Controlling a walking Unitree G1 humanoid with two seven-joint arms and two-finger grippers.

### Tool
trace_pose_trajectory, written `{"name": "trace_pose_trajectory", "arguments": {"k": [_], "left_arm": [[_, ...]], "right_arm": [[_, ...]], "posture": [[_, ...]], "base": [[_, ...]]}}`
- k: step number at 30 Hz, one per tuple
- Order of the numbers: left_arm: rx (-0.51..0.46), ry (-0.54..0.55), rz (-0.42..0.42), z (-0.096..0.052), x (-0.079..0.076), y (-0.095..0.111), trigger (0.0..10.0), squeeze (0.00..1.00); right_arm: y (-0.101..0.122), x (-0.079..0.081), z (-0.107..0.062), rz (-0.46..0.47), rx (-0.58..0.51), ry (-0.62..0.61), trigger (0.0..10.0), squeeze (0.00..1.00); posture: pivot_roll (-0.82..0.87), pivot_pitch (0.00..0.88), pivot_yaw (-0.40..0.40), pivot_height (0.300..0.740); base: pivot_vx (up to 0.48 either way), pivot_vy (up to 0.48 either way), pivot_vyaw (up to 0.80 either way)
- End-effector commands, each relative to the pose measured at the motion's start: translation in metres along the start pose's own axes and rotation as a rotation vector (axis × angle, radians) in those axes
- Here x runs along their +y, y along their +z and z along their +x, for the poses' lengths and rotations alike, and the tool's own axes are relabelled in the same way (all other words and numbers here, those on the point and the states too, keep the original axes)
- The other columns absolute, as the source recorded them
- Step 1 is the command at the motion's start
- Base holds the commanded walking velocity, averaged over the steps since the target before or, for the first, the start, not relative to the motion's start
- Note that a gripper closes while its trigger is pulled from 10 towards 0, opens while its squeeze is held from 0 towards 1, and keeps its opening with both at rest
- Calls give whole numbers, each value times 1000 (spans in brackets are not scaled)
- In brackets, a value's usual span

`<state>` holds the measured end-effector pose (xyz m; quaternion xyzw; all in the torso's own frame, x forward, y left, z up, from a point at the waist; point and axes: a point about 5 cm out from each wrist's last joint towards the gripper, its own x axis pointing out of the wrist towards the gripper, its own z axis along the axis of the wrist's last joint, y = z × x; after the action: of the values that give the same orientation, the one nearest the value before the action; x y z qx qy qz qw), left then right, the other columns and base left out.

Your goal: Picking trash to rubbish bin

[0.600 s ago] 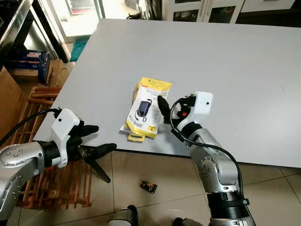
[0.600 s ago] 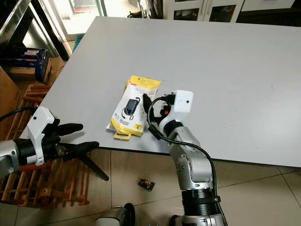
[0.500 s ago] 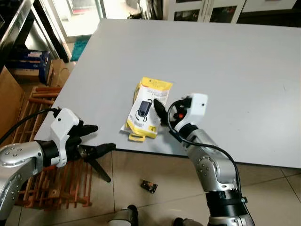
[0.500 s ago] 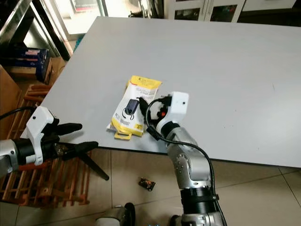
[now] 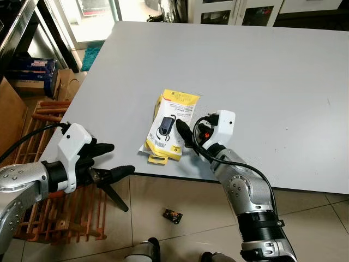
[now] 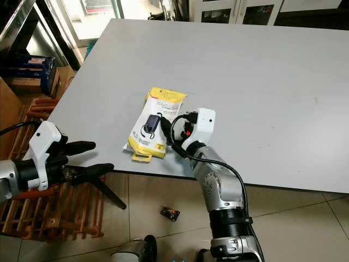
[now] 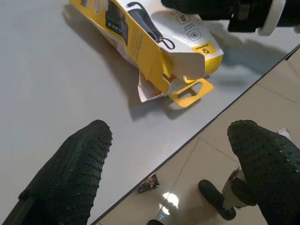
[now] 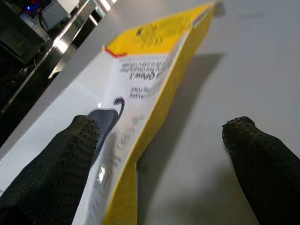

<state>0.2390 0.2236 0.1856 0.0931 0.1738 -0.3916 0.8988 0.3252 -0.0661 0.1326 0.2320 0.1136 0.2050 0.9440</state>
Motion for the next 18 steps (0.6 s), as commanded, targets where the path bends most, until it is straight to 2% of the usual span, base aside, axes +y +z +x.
{"name": "trace_pose_trajectory", "arguments": {"k": [1,7,18], "left_arm": [[8,-5,9,-6,-1,1,10000,0],[8,-4,2,-4,-4,-1,10000,0],[9,2,1,-5,-5,-1,10000,0]], "right_arm": [[-7,-1,3,31,43,13,10000,0],[-13,-5,12,83,91,16,10000,0],[-16,-2,23,126,139,59,10000,0]], "posture": [[209,192,41,740],[214,191,36,740],[225,195,30,740]], "base": [[0,0,0],[0,0,0],[0,0,0]]}}
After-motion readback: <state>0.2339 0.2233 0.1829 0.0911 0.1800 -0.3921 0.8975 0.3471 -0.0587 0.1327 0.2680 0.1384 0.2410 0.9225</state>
